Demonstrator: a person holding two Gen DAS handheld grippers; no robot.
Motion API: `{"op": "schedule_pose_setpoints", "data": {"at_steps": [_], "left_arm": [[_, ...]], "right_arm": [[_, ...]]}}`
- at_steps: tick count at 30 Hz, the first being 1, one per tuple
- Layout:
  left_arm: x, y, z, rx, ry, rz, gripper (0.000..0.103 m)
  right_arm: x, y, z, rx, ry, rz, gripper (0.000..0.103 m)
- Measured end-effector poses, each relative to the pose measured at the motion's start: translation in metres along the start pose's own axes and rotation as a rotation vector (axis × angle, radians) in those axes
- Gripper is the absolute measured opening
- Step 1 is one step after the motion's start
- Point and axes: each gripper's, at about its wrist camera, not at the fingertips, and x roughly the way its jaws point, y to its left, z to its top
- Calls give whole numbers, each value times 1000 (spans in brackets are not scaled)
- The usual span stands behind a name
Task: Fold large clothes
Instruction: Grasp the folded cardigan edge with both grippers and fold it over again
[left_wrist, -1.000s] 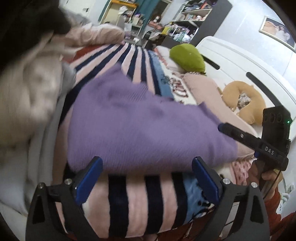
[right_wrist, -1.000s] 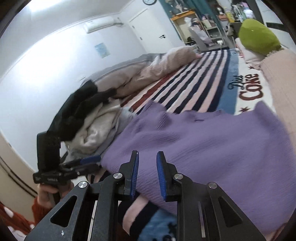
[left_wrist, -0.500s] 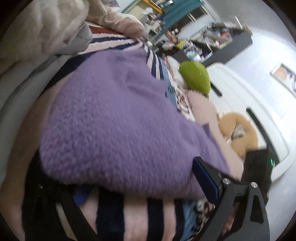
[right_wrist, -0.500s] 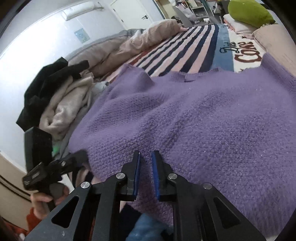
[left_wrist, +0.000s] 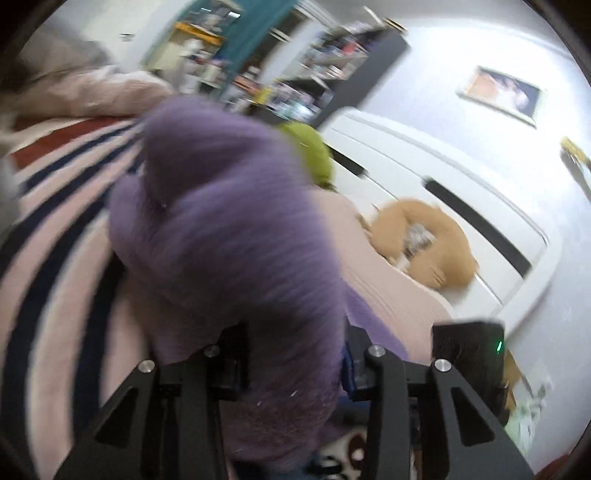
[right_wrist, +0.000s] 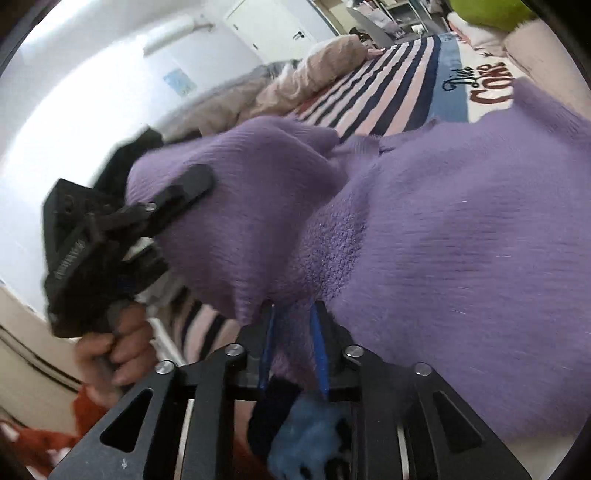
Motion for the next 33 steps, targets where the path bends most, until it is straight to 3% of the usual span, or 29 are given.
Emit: {"op": "schedule_pose_setpoints", "data": {"at_steps": [3,5,8,10,12,14,16,19,22,24,25,28,31,33], "left_arm": [[41,-26,-6,58,121,-106,34],[64,-36,-17,95,189,-125,34],[78,-54,-29,195,200,-85,34],[75,-56,-29,210,205,-70,34],[71,-53,-27,221,201,-61,36],[66,-52,-29,225,189,-63,36],[62,-53,-31,214,181,-70,39],[36,-47,-29,148,176,-105,48],[3,-31,-25,100,118,-123,52],[-11,-15,-21,59,77,-73,59],[-11,-5,-18,39,82,-4,60],[11,14,-18,37,159,154,60],[26,30,-21,-43,148,76,61],[34,38,-22,-90,147,64,63]], "right_arm": [[-55,-13,10,-23,-128,-198,31],[-78,-19,15,-41,-173,-276,32],[-98,-28,21,-13,-221,-282,32],[-109,-30,24,13,-298,-248,33],[-113,-23,28,-6,-355,-158,47],[-107,-14,34,-46,-349,-92,58],[-83,-8,45,-87,-270,-101,59],[-48,-14,51,-80,-160,-166,47],[-46,-19,47,-68,-158,-184,44],[-53,-21,44,-52,-156,-186,44],[-54,-22,44,-47,-156,-189,44],[-70,-11,41,-58,-207,-195,48],[-86,11,30,-111,-283,-187,69],[-84,17,29,-109,-263,-249,77]]}}
